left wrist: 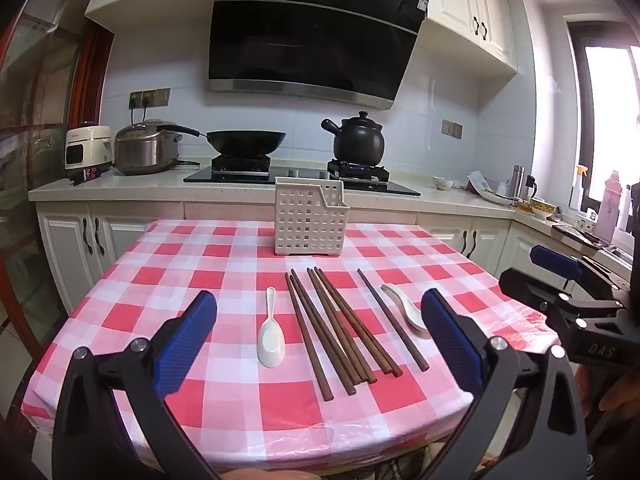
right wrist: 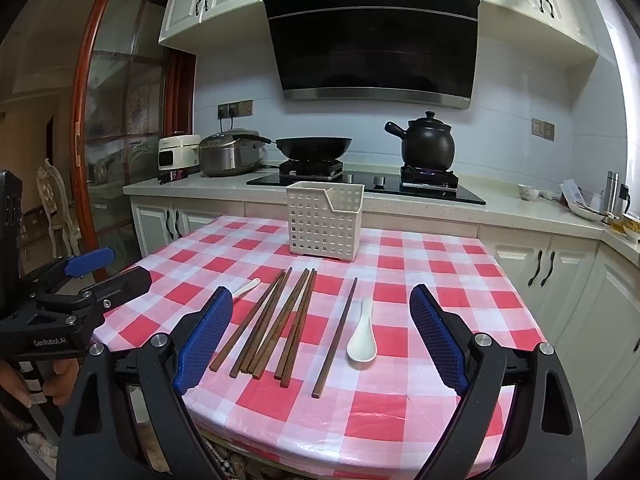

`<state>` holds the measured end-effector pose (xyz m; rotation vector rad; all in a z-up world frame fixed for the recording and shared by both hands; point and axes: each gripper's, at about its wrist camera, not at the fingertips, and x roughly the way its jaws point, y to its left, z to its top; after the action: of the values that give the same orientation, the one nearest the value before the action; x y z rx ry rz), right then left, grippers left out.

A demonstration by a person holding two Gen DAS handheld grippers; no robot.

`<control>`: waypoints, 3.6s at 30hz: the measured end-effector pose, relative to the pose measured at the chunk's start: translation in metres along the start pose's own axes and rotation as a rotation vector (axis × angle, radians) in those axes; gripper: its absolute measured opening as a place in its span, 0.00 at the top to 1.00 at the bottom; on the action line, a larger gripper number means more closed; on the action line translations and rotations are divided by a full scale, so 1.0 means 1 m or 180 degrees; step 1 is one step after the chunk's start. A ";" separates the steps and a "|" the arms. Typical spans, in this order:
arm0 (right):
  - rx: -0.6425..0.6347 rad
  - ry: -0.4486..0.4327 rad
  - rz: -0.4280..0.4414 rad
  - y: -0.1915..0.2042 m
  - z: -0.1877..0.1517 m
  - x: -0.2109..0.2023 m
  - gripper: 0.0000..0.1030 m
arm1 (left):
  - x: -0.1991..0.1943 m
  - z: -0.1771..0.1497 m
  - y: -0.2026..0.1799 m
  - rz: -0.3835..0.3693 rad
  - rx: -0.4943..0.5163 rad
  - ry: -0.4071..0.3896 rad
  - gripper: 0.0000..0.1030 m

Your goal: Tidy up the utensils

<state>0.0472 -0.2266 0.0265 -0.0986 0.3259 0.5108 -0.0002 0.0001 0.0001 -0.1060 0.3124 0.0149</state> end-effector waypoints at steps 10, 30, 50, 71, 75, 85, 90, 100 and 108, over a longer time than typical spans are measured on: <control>-0.0008 -0.0026 -0.0018 0.002 0.001 -0.002 0.18 | -0.003 0.004 0.000 0.0019 0.0024 -0.0028 0.04; 0.0016 -0.0117 -0.0034 0.003 0.004 -0.009 0.18 | -0.003 0.003 -0.004 0.0020 0.0048 -0.0040 0.04; 0.0036 -0.0119 -0.0034 0.002 0.001 -0.009 0.18 | -0.002 0.002 -0.003 0.0024 0.0051 -0.0049 0.04; 0.0038 -0.0119 -0.0031 0.001 0.002 -0.009 0.18 | -0.003 0.002 -0.005 0.0017 0.0061 -0.0054 0.04; 0.0044 -0.0118 -0.0032 0.001 0.001 -0.009 0.18 | -0.004 0.004 -0.007 -0.0001 0.0077 -0.0054 0.04; 0.0043 -0.0118 -0.0028 0.001 0.001 -0.009 0.18 | -0.005 0.004 -0.005 -0.0072 0.0056 -0.0064 0.04; 0.0049 -0.0116 -0.0028 0.000 0.000 -0.008 0.18 | -0.004 0.004 -0.005 -0.0052 0.0042 -0.0062 0.04; 0.0073 -0.0113 -0.0052 -0.001 -0.003 -0.008 0.18 | -0.001 0.002 0.001 0.0035 -0.0002 -0.0017 0.04; 0.0121 -0.0040 -0.0050 -0.002 -0.004 0.000 0.18 | 0.003 0.002 0.003 0.0077 0.0051 -0.0019 0.04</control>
<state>0.0470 -0.2292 0.0226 -0.0610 0.3223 0.4893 0.0030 0.0031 0.0009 -0.0862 0.3078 0.0366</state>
